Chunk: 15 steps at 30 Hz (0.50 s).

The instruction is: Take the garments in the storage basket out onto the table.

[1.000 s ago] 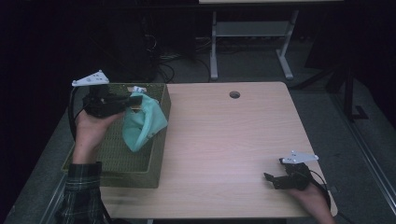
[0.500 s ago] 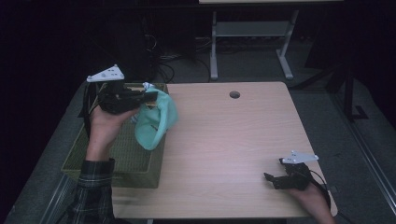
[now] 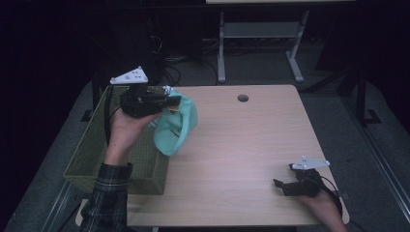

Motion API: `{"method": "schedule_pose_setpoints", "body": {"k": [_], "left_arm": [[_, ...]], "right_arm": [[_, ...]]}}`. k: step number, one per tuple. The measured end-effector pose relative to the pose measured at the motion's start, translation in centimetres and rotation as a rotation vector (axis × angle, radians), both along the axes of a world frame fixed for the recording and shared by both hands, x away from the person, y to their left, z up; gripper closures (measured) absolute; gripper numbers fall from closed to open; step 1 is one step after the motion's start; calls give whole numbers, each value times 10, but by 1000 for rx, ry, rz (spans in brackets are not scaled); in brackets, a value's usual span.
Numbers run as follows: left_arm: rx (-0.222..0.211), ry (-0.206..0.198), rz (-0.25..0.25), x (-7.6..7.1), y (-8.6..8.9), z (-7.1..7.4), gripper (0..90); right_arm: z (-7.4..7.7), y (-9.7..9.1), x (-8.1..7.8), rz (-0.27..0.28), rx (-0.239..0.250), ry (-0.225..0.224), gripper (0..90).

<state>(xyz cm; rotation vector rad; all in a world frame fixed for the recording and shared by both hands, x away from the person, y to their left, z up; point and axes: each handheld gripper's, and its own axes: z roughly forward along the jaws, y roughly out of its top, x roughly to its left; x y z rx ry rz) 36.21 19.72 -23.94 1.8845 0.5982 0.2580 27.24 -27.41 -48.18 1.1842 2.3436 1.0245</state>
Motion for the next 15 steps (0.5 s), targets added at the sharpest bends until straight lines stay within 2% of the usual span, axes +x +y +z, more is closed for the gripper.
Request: {"method": "schedule_pose_setpoints", "body": {"k": [15], "left_arm": [[14,20,-72,7,-37,-13,842]], "right_arm": [[0,0,0,0,0,0,123]]}}
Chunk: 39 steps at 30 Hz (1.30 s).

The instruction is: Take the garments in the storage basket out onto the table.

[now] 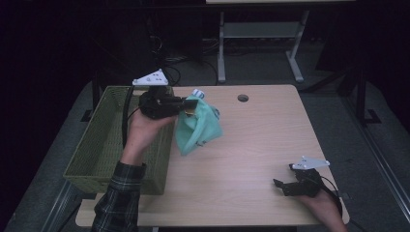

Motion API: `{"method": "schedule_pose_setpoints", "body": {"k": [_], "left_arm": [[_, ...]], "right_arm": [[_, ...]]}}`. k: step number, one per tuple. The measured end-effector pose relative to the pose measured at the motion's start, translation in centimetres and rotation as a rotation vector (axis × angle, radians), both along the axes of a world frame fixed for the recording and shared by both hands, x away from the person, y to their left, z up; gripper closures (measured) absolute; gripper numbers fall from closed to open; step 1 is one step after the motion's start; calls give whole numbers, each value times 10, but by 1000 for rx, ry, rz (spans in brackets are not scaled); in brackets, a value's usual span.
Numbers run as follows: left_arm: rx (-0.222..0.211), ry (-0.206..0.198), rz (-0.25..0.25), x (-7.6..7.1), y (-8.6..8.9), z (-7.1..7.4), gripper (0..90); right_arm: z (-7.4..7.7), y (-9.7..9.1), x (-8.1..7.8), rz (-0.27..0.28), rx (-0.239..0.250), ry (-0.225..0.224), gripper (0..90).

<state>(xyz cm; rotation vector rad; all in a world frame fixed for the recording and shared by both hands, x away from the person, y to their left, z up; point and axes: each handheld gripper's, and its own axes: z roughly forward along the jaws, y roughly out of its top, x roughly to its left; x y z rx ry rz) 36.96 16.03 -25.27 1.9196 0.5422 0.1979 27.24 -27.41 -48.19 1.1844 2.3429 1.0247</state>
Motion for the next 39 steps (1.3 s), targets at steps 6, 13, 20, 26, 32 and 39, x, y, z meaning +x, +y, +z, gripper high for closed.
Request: {"method": "schedule_pose_setpoints", "body": {"k": [6,13,20,26,32,39], "left_arm": [[12,15,-23,2,-17,-11,842],[9,33,-40,3,-31,-25,841],[-9,31,-51,0,-41,-41,841],[-8,45,-69,-1,-50,-53,841],[11,43,-77,-2,-65,-66,841],[41,50,-92,-3,-85,-82,840]], "right_arm": [[0,0,0,0,0,0,123],[0,0,0,0,0,0,123],[0,0,0,0,1,1,123],[0,0,0,1,0,0,123],[0,0,0,-1,1,0,124],[0,0,0,0,0,0,124]]}}
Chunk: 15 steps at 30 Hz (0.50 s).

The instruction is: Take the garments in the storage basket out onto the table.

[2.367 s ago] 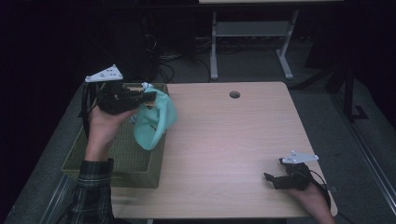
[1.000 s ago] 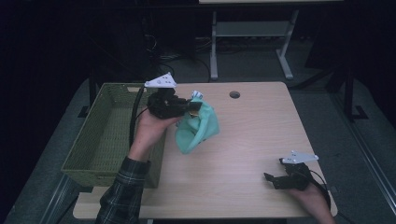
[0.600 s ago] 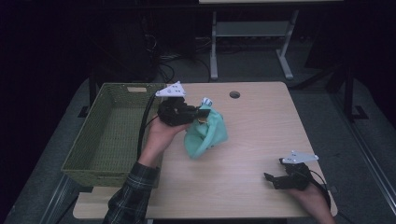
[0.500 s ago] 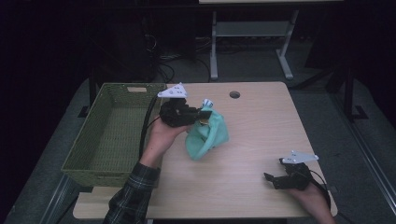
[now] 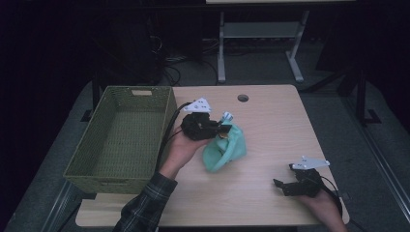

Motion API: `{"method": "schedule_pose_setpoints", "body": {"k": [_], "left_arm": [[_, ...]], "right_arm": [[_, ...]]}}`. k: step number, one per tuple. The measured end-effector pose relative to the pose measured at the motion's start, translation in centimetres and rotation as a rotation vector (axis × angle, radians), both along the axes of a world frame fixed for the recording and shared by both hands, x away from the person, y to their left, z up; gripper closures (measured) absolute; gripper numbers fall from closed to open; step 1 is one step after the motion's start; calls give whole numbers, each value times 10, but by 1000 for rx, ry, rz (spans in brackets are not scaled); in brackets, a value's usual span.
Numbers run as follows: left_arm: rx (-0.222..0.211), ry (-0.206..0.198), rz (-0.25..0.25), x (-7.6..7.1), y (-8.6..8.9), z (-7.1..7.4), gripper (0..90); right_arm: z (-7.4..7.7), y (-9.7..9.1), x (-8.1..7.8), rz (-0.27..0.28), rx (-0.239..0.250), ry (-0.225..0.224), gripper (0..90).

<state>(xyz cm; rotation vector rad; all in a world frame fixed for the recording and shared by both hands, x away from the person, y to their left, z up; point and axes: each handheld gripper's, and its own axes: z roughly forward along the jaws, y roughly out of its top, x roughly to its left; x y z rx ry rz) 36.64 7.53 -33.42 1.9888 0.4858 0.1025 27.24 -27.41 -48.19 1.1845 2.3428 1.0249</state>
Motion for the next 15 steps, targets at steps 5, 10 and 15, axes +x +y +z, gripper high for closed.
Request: {"method": "schedule_pose_setpoints", "body": {"k": [5,10,15], "left_arm": [[4,6,6,0,-9,-10,841],[45,4,1,-2,-25,-30,840],[80,13,-13,-2,-35,-45,839]], "right_arm": [[0,0,0,0,0,0,124],[0,0,0,0,0,1,123],[0,0,0,0,0,1,123]]}}
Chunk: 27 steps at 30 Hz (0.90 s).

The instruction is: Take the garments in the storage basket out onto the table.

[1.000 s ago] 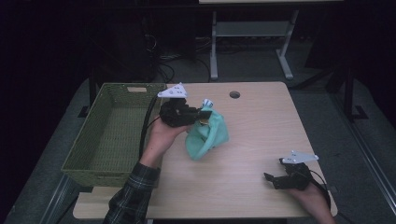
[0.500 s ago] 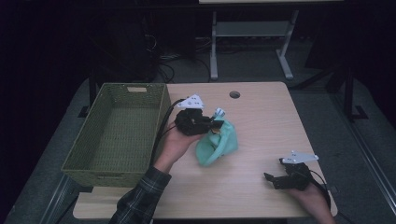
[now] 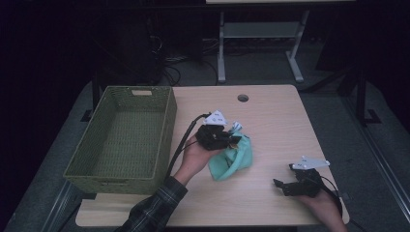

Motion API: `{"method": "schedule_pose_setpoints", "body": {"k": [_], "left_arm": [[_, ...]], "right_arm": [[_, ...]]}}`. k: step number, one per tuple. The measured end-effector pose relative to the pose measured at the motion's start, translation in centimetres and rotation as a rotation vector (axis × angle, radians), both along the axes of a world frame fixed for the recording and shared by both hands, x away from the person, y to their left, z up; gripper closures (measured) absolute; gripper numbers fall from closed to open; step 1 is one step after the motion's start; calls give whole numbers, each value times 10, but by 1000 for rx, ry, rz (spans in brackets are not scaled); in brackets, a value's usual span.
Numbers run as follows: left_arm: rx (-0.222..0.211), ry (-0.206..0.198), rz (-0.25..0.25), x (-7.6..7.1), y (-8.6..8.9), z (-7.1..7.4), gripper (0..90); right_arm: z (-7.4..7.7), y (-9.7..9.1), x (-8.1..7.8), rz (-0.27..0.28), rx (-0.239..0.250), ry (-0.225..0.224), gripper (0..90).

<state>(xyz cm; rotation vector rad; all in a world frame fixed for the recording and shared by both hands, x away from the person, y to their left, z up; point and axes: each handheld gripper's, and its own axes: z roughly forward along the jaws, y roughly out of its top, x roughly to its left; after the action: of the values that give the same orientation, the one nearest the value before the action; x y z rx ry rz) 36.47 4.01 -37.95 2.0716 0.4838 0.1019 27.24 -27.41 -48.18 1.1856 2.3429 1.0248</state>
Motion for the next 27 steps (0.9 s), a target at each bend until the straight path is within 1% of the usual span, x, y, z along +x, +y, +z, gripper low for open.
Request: {"method": "schedule_pose_setpoints", "body": {"k": [1,2,4,6,7,8,11,12,13,14,17,19,20,22,23,25,27], "left_arm": [[16,2,-8,0,-5,-7,839],[16,2,-8,0,-5,-7,839],[34,-3,-15,-1,-9,-13,839],[44,9,-21,-2,-14,-19,838],[63,8,-28,-4,-18,-26,839],[63,8,-28,-4,-18,-26,839],[82,16,-40,-5,-24,-35,838],[101,23,-51,-6,-28,-42,839],[109,29,-56,-6,-30,-45,838],[109,29,-56,-6,-30,-45,838],[130,38,-71,-9,-36,-55,836],[144,38,-85,-10,-40,-61,836],[146,45,-85,-11,-42,-64,836],[166,49,-96,-13,-45,-69,836],[178,54,-101,-14,-48,-74,836],[184,60,-106,-14,-49,-76,836],[178,75,-106,-13,-49,-80,835]], "right_arm": [[0,0,0,0,0,0,124],[0,0,0,0,0,0,124],[0,0,0,0,0,0,124],[0,0,0,0,0,0,124],[0,0,0,0,0,0,124],[0,0,0,0,0,0,124],[0,0,0,0,0,0,124],[0,0,0,0,0,0,124],[0,0,0,1,0,0,124],[0,0,0,1,0,0,124],[0,0,0,1,-1,-1,124],[0,0,0,1,-1,-1,124],[0,0,0,1,-1,-1,124],[0,0,0,1,-1,0,124],[0,0,0,2,-1,-2,124],[0,0,0,2,-1,-2,124],[0,0,0,2,-1,-2,124]]}}
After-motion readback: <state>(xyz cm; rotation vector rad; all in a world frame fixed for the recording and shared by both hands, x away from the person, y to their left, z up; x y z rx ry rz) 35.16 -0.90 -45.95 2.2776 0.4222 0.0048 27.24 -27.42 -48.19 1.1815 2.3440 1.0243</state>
